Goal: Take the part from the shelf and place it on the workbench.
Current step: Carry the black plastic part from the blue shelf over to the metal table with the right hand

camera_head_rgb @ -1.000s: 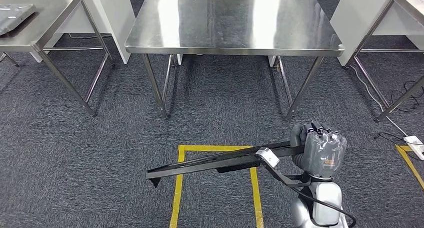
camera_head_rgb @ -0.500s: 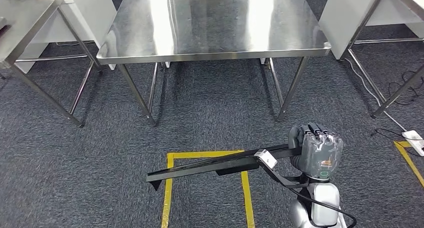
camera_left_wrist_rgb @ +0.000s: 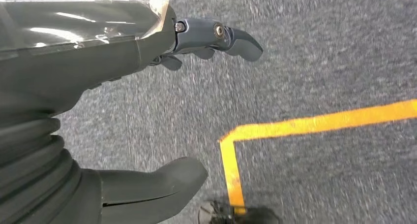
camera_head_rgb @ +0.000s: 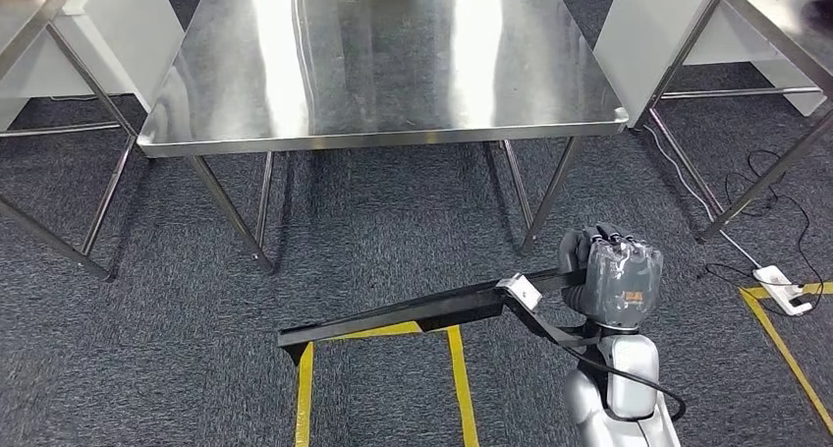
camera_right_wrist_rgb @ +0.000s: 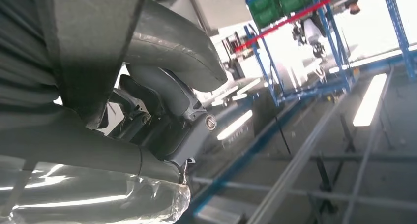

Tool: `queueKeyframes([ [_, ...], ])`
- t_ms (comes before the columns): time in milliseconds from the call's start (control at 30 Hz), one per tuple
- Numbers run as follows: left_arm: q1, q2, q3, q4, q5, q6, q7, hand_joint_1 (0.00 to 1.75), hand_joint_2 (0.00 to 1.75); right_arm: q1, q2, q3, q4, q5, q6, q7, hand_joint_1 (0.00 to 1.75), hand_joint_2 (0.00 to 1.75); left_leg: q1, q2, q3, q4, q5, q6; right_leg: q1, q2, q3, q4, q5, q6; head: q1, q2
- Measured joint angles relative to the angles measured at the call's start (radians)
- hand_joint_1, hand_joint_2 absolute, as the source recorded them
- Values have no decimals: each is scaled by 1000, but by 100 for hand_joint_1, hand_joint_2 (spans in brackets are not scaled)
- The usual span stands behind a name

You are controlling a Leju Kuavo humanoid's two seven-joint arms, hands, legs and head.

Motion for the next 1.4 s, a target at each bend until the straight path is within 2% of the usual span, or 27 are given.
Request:
queueKeyframes([
  [33,0,-2,0,0,-2,-1,2,0,175,-9,-2,2,12,-9,7,-6,175,175,3,0,14,0,-11,-3,-6,-1,-13,-21,-12,7,1,0],
  [67,0,-3,0,0,-5,-2,2,0,175,-20,-4,4,26,-17,13,-12,175,175,6,-1,29,0,-22,-7,-12,-3,-11,-72,7,23,3,0],
  [133,0,-4,0,0,-10,-4,3,0,175,-46,-9,7,56,-33,26,-22,175,175,9,-2,55,2,-44,-17,-21,-9,9,-204,118,59,8,0],
  [167,0,-5,0,0,-12,-5,4,0,175,-62,-12,8,74,-46,35,-28,175,175,9,-2,63,3,-54,-23,-22,-13,20,-254,173,64,10,0],
  [200,-1,-5,-1,0,-14,-6,4,0,175,-80,-14,9,91,-64,46,-36,175,175,8,-2,66,3,-61,-30,-21,-15,27,-280,213,58,10,0],
  [233,-3,-5,-1,0,-16,-7,5,0,175,-101,-16,10,109,-83,56,-45,175,175,7,-1,69,7,-65,-36,-20,-16,29,-287,230,44,9,0],
  [300,-6,-4,-1,0,-19,-8,9,0,175,-151,-21,11,152,-120,74,-66,175,175,9,4,67,16,-72,-47,-26,-13,44,-295,233,16,6,0],
  [367,-10,-4,-2,0,-25,-8,12,0,175,-209,-24,13,204,-147,86,-83,175,175,14,11,40,75,-94,-60,-35,-12,65,-304,230,1,2,0],
  [467,-16,-5,-3,0,-29,-8,15,0,175,-274,-25,20,272,-164,89,-92,175,175,31,18,-84,272,-162,-84,-35,-12,86,-309,217,-11,-6,0],
  [500,-16,-5,-3,0,-29,-8,15,0,175,-284,-25,21,288,-166,89,-94,175,175,38,20,-122,313,-175,-91,-36,-12,93,-308,210,-11,-7,0],
  [533,-15,-5,-3,0,-29,-8,16,0,175,-289,-25,23,302,-166,89,-95,175,175,44,22,-142,319,-170,-96,-37,-12,102,-308,203,-9,-8,0],
  [567,-15,-5,-3,0,-29,-8,16,0,175,-292,-25,24,314,-167,89,-96,175,175,49,25,-145,290,-142,-100,-39,-12,113,-308,194,-6,-8,0],
  [600,-14,-5,-3,0,-29,-8,16,0,175,-297,-25,26,327,-167,89,-98,175,175,53,27,-133,232,-96,-102,-40,-12,126,-308,185,-3,-9,0],
  [633,-14,-5,-3,0,-30,-8,16,0,175,-307,-24,30,342,-168,89,-100,175,175,55,29,-115,161,-38,-102,-41,-11,135,-308,175,2,-11,0],
  [700,-15,-4,-4,0,-31,-8,17,0,175,-342,-18,43,383,-172,94,-104,175,175,52,32,-93,46,29,-92,-35,-7,146,-304,156,14,-17,0],
  [800,-17,-6,-4,0,-32,-4,21,0,175,-405,6,70,453,-174,103,-113,175,175,49,28,-79,17,46,-74,-22,-1,150,-300,127,33,-14,0],
  [867,-21,-11,-4,0,-31,0,22,0,175,-444,25,91,494,-173,106,-117,175,175,50,28,-68,14,49,-60,-20,-3,138,-257,102,37,-8,0],
  [900,-24,-12,-4,0,-31,2,22,0,175,-460,34,101,514,-173,107,-117,175,175,50,28,-62,13,47,-53,-20,-5,111,-204,81,34,-6,0],
  [967,-27,-13,-4,0,-33,3,23,0,175,-478,52,121,553,-172,106,-117,175,175,44,25,-53,14,35,-42,-21,-6,22,-60,34,25,0,0],
  [1000,-28,-13,-4,0,-36,3,24,0,175,-481,59,131,571,-171,106,-117,175,175,42,21,-47,14,29,-39,-21,-6,-19,-8,26,26,2,0],
  [1033,-28,-14,-5,1,-39,2,25,0,175,-483,66,139,586,-170,106,-117,175,175,40,16,-40,15,22,-39,-20,-6,-44,8,37,32,3,0],
  [1067,-27,-15,-6,1,-43,1,27,0,175,-486,73,148,598,-168,106,-117,175,175,39,11,-32,17,15,-39,-19,-6,-49,-19,67,40,5,0],
  [1133,-29,-18,-9,1,-49,-2,28,0,175,-499,83,163,615,-164,106,-111,175,175,36,5,-19,22,-1,-43,-18,-8,-19,-154,159,52,9,0],
  [1200,-32,-21,-12,1,-50,-3,29,0,175,-519,90,174,632,-160,106,-98,175,175,31,1,-14,29,-14,-51,-16,-12,12,-253,222,44,10,0],
  [1267,-33,-22,-13,1,-50,-2,31,0,175,-541,93,179,647,-157,108,-87,175,175,29,-1,-13,31,-20,-59,-14,-13,20,-268,232,26,7,0],
  [1333,-32,-21,-14,1,-49,0,31,0,175,-567,94,180,661,-155,108,-78,175,175,33,3,-17,38,-30,-68,-20,-11,26,-274,232,12,5,0],
  [1400,-32,-20,-14,0,-49,1,31,0,175,-600,94,180,678,-157,105,-75,175,175,37,12,-48,100,-66,-79,-27,-10,37,-280,230,1,-3,0],
])
